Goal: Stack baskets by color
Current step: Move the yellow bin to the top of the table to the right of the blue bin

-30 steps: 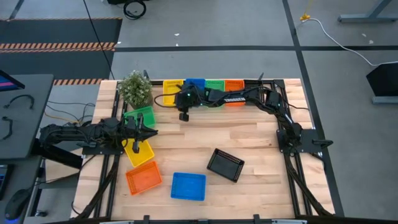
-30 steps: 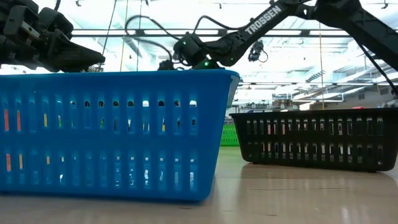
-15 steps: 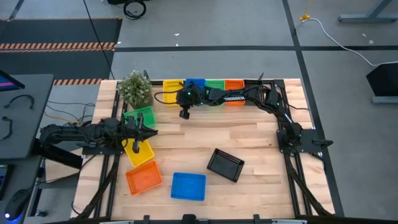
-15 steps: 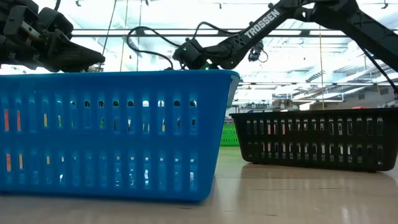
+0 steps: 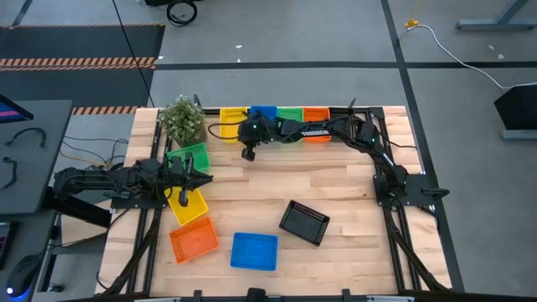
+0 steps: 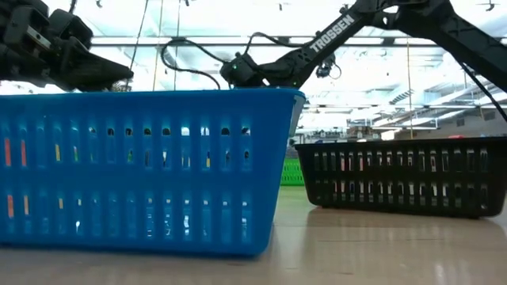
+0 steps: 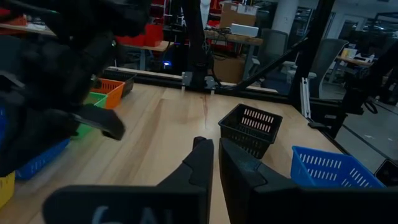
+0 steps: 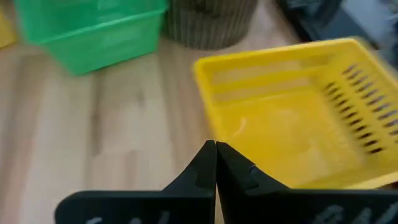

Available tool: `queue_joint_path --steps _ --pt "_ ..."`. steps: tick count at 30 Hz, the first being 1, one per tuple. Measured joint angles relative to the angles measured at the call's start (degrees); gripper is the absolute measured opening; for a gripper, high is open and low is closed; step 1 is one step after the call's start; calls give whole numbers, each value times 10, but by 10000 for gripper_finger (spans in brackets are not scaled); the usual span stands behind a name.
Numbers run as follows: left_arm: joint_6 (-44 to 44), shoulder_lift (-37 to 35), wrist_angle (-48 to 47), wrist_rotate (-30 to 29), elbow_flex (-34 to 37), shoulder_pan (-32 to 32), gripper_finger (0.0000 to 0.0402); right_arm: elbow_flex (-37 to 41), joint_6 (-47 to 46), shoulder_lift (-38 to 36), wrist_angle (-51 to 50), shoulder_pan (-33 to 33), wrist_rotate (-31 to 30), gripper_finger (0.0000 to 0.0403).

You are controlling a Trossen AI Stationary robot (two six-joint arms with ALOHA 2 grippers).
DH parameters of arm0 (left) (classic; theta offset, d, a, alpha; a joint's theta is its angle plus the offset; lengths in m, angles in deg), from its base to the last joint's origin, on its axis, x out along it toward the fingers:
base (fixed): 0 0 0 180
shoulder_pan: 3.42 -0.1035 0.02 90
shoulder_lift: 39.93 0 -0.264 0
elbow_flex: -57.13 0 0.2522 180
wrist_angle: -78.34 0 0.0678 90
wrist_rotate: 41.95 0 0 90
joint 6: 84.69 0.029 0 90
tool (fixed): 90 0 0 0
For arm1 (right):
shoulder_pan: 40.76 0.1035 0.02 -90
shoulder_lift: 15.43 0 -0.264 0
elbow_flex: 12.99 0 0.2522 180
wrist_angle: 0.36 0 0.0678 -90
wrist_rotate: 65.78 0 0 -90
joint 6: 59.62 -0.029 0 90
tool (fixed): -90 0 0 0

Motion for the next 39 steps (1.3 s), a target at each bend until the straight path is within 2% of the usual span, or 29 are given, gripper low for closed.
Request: queue_joint_path --steps 10,18,26,29,31,35,39 --pt "0 0 -1 0 0 0 35 1 -32 13 5 -3 -16 6" --pt "0 0 -1 0 0 0 32 1 -43 -3 67 9 -12 7" --pt "0 0 -1 0 0 0 38 1 38 -59 29 19 3 15" --pt "0 0 0 0 0 0 34 0 68 -80 -12 3 27 34" --pt "0 0 0 0 0 0 32 -7 73 -78 -49 -15 64 54" --pt "0 0 0 0 0 0 31 -48 81 -41 -89 -48 139 101" --pt "0 0 0 0 0 0 36 -122 109 8 -170 -66 176 145"
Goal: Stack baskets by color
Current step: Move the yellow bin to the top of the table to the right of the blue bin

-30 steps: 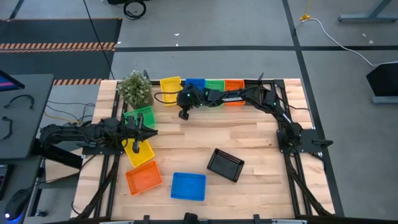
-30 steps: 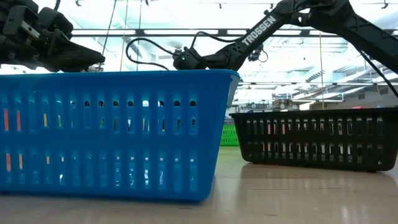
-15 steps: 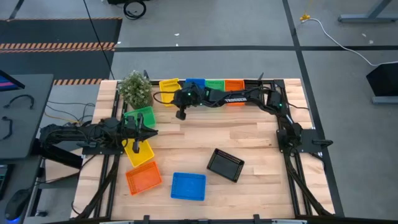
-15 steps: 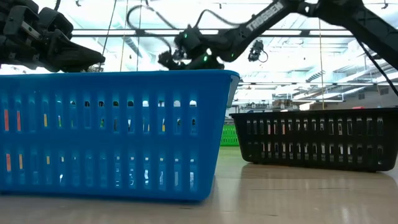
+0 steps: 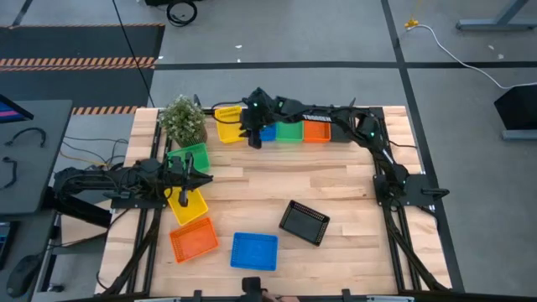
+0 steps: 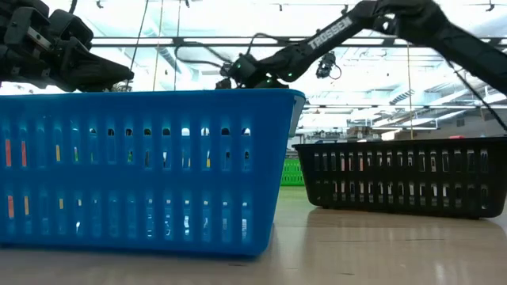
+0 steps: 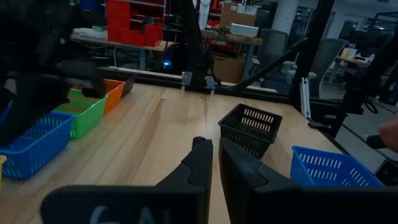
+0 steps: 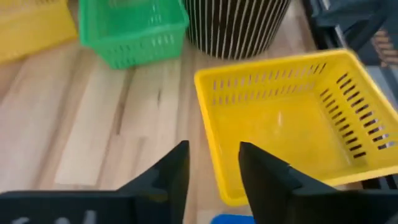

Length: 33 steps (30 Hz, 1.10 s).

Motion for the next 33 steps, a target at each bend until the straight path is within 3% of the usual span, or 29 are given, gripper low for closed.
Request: queue_joint_path --steps 6,12,17,26,33 --pt "0 0 0 0 0 0 37 -111 56 61 -131 7 -32 179" --pt "0 0 0 0 0 0 30 -143 74 92 -157 13 -71 174" --pt "0 0 0 0 0 0 35 -131 87 91 -149 15 -122 141" --pt "0 0 0 0 0 0 35 -131 51 91 -150 30 -131 16" --pt "0 0 0 0 0 0 31 -131 -8 91 -150 69 -215 34"
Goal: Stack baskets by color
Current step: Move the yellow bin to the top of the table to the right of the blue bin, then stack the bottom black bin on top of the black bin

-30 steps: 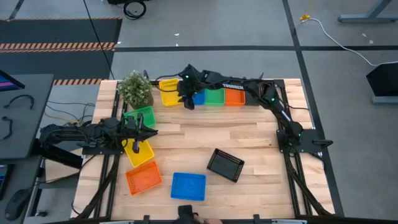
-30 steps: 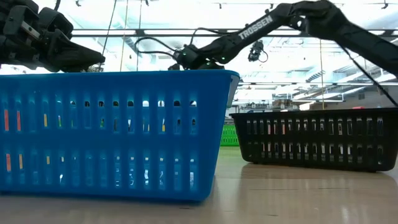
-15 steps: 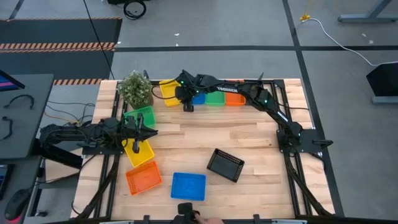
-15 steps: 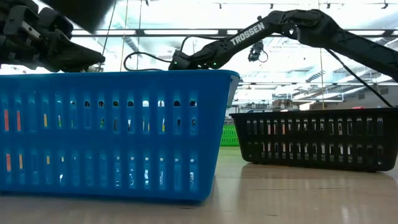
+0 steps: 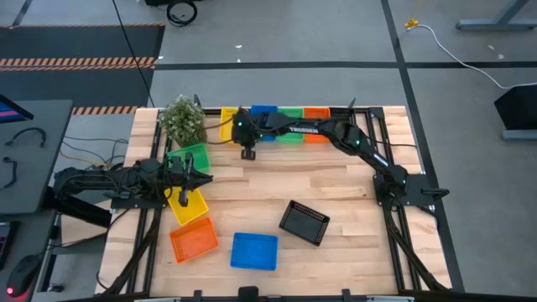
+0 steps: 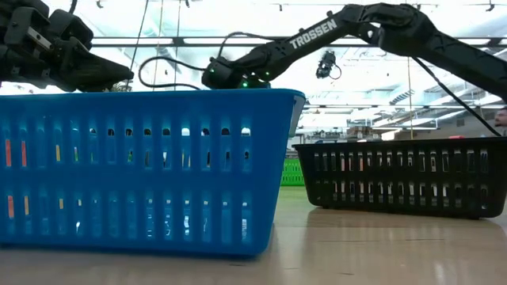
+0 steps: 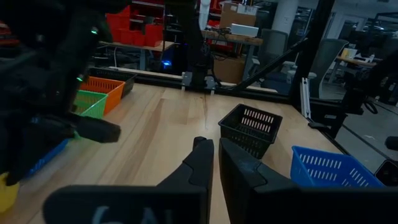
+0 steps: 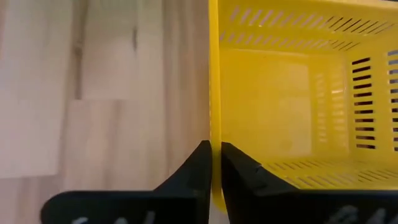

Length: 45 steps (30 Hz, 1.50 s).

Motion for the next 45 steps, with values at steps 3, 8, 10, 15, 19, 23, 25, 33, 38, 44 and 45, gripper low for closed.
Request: queue_joint_path --steps 3,8,10,15,19,23,25,33,38,44,45 --pt "0 0 0 0 0 0 35 0 -12 0 0 11 -16 27" --pt "0 0 0 0 0 0 38 0 -17 0 -5 14 -77 16" --pt "0 0 0 0 0 0 36 0 -25 0 -9 11 -88 21" --pt "0 0 0 0 0 0 31 0 -30 0 -16 5 -88 54" --pt "0 0 0 0 0 0 32 0 -27 0 -15 5 -88 73" --pt "0 0 0 0 0 0 37 0 -24 0 -15 5 -87 96" --pt "0 0 0 0 0 0 38 -12 -24 0 -27 5 -83 107" --pt "0 0 0 0 0 0 31 -29 -20 -45 -58 14 58 119" --pt "0 0 0 0 0 0 33 10 -36 -78 -55 58 96 115" --pt "0 0 0 0 0 0 38 126 -89 -155 0 141 -5 114" --pt "0 0 0 0 0 0 38 157 -101 -174 20 156 -29 114"
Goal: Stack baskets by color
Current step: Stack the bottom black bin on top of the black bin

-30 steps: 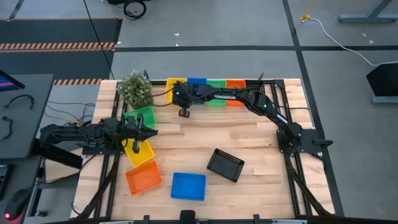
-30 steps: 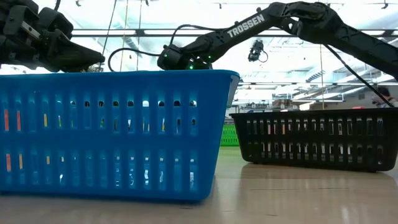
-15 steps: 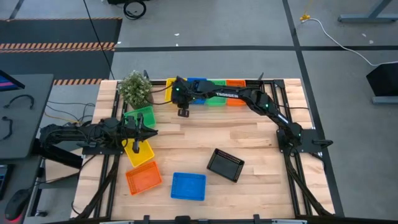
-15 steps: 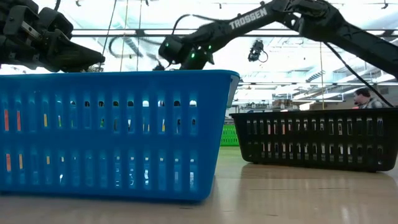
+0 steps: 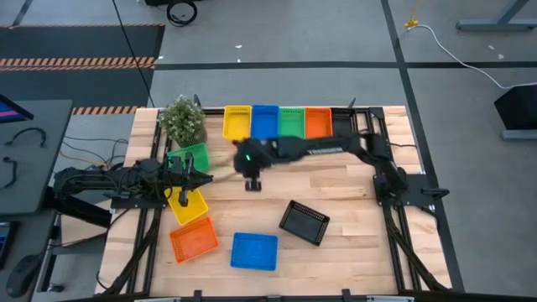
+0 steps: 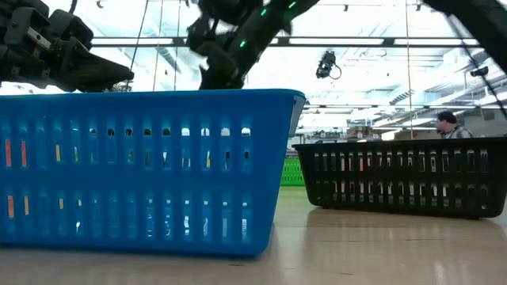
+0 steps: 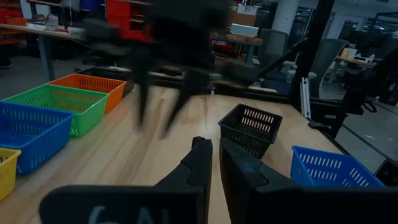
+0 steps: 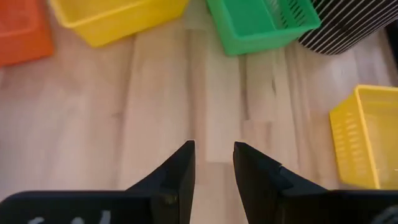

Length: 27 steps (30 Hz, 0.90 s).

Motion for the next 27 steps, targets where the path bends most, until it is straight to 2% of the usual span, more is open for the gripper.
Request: queue_joint_path --steps 6,9,13,18,21,24,27 --pt "0 0 0 0 0 0 31 213 -34 -137 132 95 -168 114" --pt "0 0 0 0 0 0 31 298 -37 -209 170 139 -197 114" --pt "0 0 0 0 0 0 36 362 -60 -288 168 196 -164 114" --pt "0 0 0 0 0 0 38 399 -58 -349 136 256 -48 114" --pt "0 0 0 0 0 0 34 410 -91 -372 134 284 3 114" --pt "0 0 0 0 0 0 31 413 -139 -378 132 304 17 114" --pt "0 0 0 0 0 0 30 414 -235 -376 131 316 17 114"
